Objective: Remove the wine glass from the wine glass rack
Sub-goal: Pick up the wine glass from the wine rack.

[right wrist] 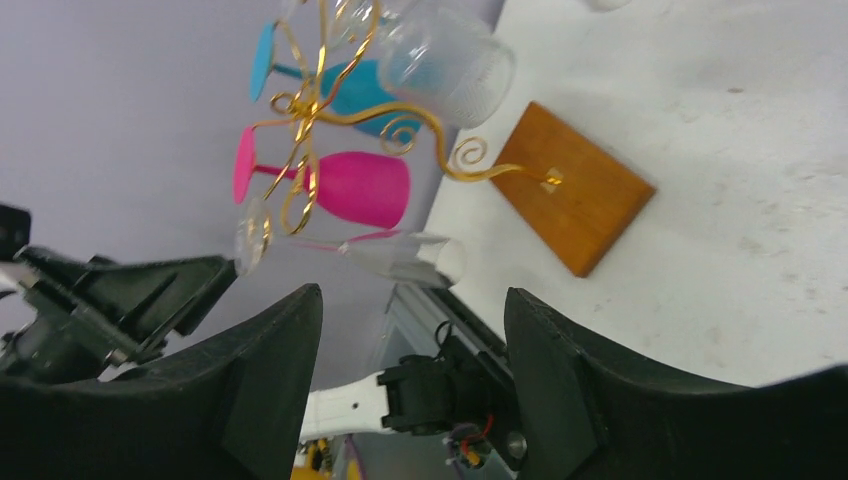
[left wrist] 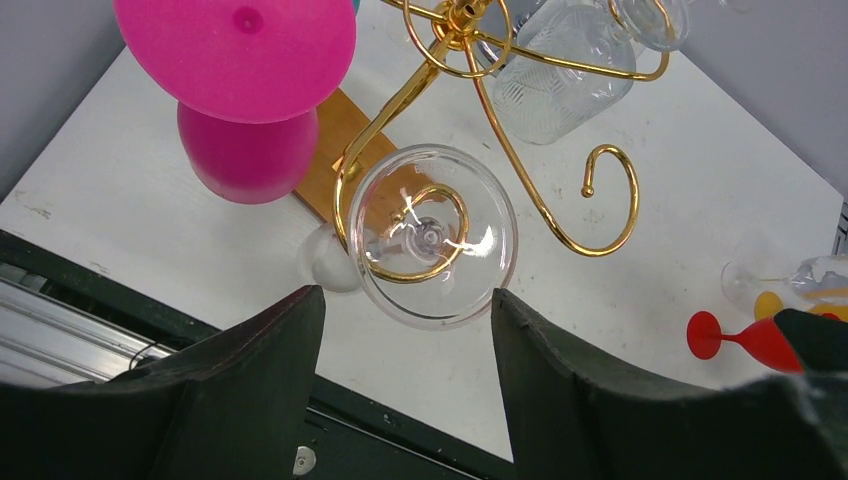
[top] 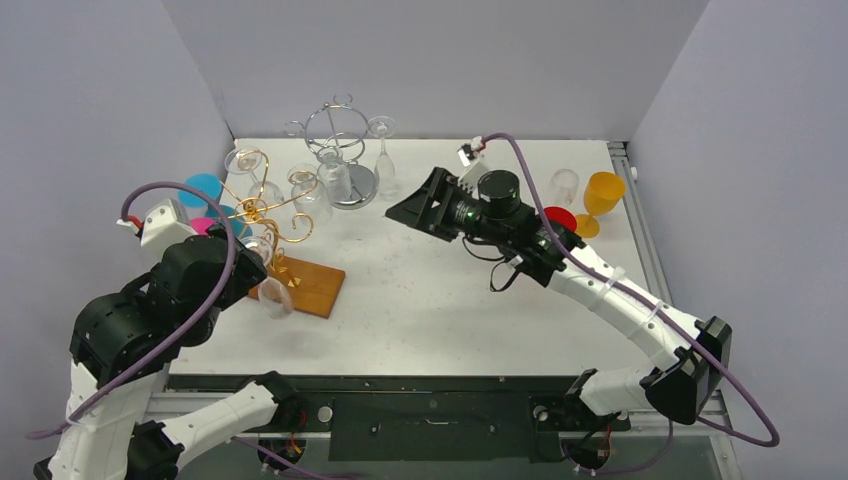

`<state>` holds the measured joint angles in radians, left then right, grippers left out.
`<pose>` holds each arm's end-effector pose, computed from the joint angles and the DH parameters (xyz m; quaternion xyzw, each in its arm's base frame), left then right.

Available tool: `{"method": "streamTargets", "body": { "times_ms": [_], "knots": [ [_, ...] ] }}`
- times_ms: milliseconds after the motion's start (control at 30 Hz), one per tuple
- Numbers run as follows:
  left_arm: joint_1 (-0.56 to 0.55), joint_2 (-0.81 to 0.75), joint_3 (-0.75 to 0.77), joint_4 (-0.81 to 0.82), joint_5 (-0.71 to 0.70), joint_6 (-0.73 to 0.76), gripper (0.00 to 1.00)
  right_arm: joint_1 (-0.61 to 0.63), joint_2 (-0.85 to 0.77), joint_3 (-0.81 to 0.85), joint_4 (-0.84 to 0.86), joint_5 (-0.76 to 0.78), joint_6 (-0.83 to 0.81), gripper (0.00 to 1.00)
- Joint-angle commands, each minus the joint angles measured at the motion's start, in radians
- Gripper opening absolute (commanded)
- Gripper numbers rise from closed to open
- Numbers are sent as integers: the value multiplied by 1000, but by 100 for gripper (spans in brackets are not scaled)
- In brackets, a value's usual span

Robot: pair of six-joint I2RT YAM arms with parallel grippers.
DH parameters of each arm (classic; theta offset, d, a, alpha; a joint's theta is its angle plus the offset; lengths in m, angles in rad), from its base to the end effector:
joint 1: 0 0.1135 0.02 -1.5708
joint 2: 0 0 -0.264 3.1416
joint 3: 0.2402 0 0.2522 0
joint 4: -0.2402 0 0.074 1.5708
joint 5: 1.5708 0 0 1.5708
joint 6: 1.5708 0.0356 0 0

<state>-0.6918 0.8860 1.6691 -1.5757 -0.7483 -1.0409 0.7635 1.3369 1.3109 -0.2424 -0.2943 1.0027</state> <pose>0.0575 -0.0162 0.4620 -0.2861 0.8241 -0.0501 0.4863 0.2164 0.2214 0.3953 0.0056 0.7917 0.5373 0.2905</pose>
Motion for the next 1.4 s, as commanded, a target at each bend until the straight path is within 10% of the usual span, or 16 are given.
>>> {"method": "streamTargets", "body": {
  "times_ms": [0,533,1367],
  "knots": [
    [3,13,52,-19,-48,29,59,117,-19,-30,207,20,145,62],
    [1,-2,171,-24,-162,205,61,445,311,266,337,220,311,48],
    [-97,-54,99,2,-265,217,65,475,508,421,321,290,401,21]
  ]
}}
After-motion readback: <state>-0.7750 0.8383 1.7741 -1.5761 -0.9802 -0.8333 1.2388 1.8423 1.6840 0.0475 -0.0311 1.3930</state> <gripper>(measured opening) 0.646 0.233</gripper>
